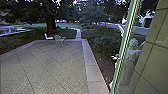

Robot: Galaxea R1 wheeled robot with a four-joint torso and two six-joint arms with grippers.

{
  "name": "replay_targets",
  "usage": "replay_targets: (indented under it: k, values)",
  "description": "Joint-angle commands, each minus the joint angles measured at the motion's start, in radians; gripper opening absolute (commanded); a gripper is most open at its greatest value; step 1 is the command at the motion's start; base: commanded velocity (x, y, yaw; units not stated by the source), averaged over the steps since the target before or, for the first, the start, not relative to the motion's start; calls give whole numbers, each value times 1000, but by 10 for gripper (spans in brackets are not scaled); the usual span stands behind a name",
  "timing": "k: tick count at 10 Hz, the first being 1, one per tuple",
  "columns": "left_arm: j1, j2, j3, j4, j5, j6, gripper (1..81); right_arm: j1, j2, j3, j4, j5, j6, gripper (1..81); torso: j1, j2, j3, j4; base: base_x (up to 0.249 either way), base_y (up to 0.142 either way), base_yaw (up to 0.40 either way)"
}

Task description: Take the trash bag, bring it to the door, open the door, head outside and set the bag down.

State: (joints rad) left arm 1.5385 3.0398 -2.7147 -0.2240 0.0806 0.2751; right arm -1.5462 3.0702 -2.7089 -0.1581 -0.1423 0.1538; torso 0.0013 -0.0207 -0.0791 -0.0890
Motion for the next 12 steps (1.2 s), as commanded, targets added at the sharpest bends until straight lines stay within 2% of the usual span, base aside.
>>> replay_targets:
  k: [1, 12]
  values:
    - [-38, 2, 3, 2, 74, 4, 10, 40, 6, 8, 0, -65, -3, 811, 0, 0, 0, 0, 120, 0, 0]
    - [-39, 2, 4, 2, 74, 4, 10, 40, 6, 8, 0, -65, -5, 811, 1, 0, 0, 0, 120, 0, 0]
